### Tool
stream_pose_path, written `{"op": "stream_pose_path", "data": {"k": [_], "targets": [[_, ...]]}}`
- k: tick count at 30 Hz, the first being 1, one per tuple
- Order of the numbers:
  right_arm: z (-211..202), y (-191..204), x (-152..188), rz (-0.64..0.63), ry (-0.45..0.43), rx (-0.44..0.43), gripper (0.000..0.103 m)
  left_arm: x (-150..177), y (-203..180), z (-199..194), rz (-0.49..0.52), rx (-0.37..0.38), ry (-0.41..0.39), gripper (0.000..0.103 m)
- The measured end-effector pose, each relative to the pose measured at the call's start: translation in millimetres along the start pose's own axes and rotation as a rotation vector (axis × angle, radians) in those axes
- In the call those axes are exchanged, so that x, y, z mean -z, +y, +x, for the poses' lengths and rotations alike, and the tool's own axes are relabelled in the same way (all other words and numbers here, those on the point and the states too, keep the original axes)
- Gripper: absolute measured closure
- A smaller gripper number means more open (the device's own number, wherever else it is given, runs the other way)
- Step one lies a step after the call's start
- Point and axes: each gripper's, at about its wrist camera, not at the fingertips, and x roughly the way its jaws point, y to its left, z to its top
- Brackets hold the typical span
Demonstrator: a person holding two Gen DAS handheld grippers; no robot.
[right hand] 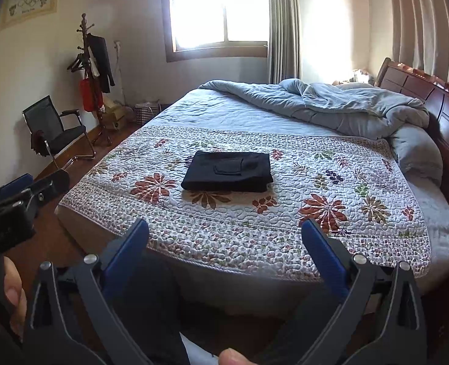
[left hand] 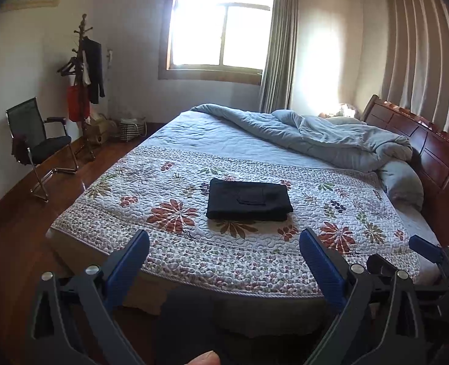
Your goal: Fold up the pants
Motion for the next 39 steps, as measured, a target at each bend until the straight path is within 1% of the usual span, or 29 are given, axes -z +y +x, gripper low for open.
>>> {"op": "stream_pose_path", "data": {"k": [11,14,19,25,31,39], "targets": [[22,-5,1,-0.006,0.027,-0.002,0.003,-4,5,22,-0.029,0.044,0.043,0.004],[28,-6,-1,-0.006,0.035,-0.003,0.003,-7,7,28,-0.033,0.04,0.048,0.004],[38,-6,-4,-0.008,0.047,-0.006,0.003,-8,7,36,-0.026,0.001,0.055,0.004],[51,-2,-8,-0.012,0.068,-0.016,0.003,-8,9,50,-0.028,-0.021,0.079,0.004],[61,-1,-13,-0.003,0.075,-0.022,0.003,-10,10,59,-0.024,-0.001,0.088,0.004],[66,-4,-17,0.007,0.07,-0.011,0.003,-12,10,68,-0.009,-0.018,0.091,0.004]]}}
